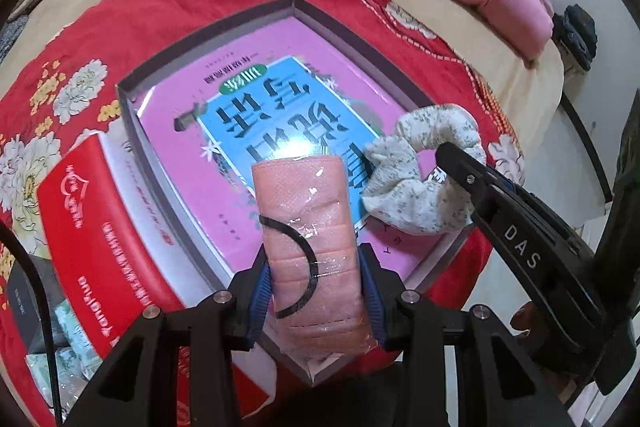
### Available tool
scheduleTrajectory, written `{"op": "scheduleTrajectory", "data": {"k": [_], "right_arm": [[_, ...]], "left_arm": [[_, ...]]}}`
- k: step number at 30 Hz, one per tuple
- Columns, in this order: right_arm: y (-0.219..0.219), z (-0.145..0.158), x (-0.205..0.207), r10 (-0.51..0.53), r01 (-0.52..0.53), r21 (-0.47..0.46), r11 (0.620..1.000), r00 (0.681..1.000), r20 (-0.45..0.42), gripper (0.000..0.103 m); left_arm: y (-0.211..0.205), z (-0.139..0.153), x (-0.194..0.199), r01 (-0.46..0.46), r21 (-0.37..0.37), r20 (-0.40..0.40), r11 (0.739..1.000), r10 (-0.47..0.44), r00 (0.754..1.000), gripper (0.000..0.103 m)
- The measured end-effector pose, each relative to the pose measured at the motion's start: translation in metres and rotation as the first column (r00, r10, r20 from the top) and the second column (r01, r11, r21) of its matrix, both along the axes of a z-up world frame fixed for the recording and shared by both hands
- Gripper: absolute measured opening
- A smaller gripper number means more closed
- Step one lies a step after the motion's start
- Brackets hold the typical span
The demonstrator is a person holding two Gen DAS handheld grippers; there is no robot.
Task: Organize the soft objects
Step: 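Carry the scrunchie with the right tool while the left tool carries the pink towel roll to the tray, then open both tools to drop the scrunchie and towel roll into the pink tray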
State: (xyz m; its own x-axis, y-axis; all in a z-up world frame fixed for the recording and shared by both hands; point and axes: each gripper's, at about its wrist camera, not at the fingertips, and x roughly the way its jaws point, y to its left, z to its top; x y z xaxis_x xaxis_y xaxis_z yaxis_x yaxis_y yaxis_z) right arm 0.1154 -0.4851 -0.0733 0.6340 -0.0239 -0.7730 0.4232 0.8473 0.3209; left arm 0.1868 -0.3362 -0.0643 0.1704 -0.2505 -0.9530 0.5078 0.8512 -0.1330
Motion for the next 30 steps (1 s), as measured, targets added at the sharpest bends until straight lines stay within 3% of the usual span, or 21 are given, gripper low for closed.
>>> {"op": "scheduleTrajectory", "data": {"k": [1, 3, 10, 12, 26, 30], "right_arm": [[-0.001, -0.002, 0.000, -0.001, 0.001, -0.001, 1.000, 1.000, -0.007, 0.021], [-0.001, -0.005, 0.000, -0.008, 0.008, -0.011, 1.000, 1.000, -0.019, 0.033], [-0.007, 0.006, -0.006, -0.041, 0.041, -0.041, 0.998, 0.999, 0.005, 0.037], [-0.010, 0.009, -0.009, -0.060, 0.060, -0.041, 0.997, 0.998, 0.012, 0.046], [-0.017, 0.016, -0.016, -0.087, 0.088, -0.040, 0.995, 0.996, 0.028, 0.047], [-0.017, 0.017, -0.017, -0.090, 0.091, -0.044, 0.995, 0.996, 0.028, 0.047]], "left_arm": [[-0.001, -0.003, 0.000, -0.001, 0.005, -0.005, 1.000, 0.001, 1.000, 0.042], [-0.003, -0.007, 0.000, 0.001, 0.009, -0.013, 1.000, -0.001, 1.000, 0.042], [-0.012, -0.015, -0.001, 0.019, 0.033, -0.018, 0.999, -0.018, 1.000, 0.042], [-0.014, -0.017, -0.001, 0.026, 0.040, -0.021, 0.999, -0.025, 0.999, 0.042], [-0.022, -0.023, -0.002, 0.050, 0.083, -0.012, 0.995, -0.049, 0.999, 0.043], [-0.024, -0.025, -0.002, 0.056, 0.080, -0.015, 0.995, -0.055, 0.998, 0.049]]}}
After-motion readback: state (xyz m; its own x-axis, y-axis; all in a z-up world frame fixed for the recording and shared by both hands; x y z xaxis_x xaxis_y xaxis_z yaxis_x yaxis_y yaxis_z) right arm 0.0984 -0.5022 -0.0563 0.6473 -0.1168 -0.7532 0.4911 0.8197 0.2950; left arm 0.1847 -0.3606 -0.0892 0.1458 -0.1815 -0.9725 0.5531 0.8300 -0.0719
